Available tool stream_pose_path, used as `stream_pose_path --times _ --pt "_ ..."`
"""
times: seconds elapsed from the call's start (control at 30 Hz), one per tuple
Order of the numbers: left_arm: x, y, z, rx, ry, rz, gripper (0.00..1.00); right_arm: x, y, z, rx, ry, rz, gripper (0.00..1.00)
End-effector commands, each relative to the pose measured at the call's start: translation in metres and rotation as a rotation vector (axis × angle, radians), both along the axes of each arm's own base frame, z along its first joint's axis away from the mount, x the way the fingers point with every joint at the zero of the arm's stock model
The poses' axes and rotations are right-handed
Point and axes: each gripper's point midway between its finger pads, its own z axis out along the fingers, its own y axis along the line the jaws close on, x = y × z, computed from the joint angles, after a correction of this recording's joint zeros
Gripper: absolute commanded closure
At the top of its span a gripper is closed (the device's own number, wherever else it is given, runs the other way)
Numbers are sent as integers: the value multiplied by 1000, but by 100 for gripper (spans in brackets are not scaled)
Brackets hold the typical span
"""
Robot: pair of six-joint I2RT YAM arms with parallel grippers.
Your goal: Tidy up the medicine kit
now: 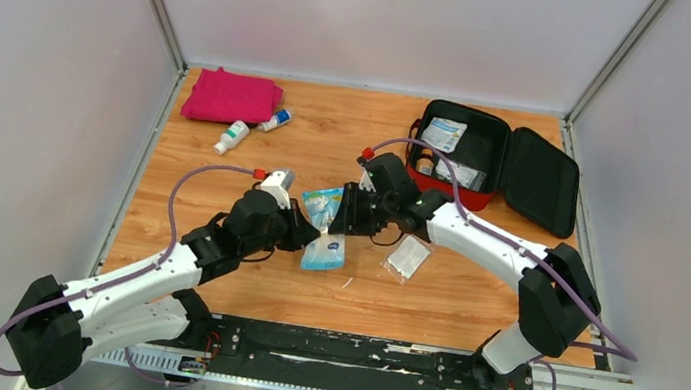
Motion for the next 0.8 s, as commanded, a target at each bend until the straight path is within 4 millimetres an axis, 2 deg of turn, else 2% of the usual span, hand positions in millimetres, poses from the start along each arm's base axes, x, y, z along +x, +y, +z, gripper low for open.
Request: stream_pose_path --times 0.0,0.1,0.2,0.33,0.43,0.6,0.77 --pt "-3 -4 4 -18 -19 -23 100 -2 11 9 7 -27 21 69" --pt "-3 0 3 -7 -19 -11 100 1 6 6 -12 -42 -4 83" --pt "-2 5 4 11 -20 11 82 3 -1 6 -35 -64 -25 98" --pt "0 14 10 50 -30 39 50 8 -15 14 -66 -110 -50 100" --pt "2 23 14 82 -42 67 37 22 -38 22 -103 -151 -106 100" --pt "1 41 10 159 -37 114 30 63 -104 44 -144 -205 -274 100" --pt "-4 49 1 189 -17 125 29 114 -200 69 -203 -254 -497 100"
